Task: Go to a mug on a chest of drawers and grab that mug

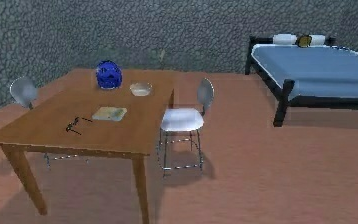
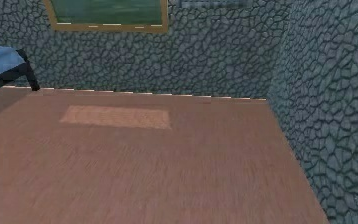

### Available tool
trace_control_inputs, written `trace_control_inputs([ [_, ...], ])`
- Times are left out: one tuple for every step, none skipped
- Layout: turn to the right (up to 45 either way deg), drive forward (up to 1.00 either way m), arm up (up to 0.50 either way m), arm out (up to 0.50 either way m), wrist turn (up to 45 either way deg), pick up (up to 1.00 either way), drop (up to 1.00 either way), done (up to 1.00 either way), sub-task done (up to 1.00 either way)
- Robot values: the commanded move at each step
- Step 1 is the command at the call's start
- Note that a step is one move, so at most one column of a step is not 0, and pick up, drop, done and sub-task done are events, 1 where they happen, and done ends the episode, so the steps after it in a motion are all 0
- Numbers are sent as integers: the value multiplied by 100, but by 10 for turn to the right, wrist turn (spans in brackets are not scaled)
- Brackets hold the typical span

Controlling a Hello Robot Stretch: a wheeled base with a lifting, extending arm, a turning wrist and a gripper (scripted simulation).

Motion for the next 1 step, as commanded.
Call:
trace_control_inputs([
  [-120,0,0,0,0,0,0,0,0],
])
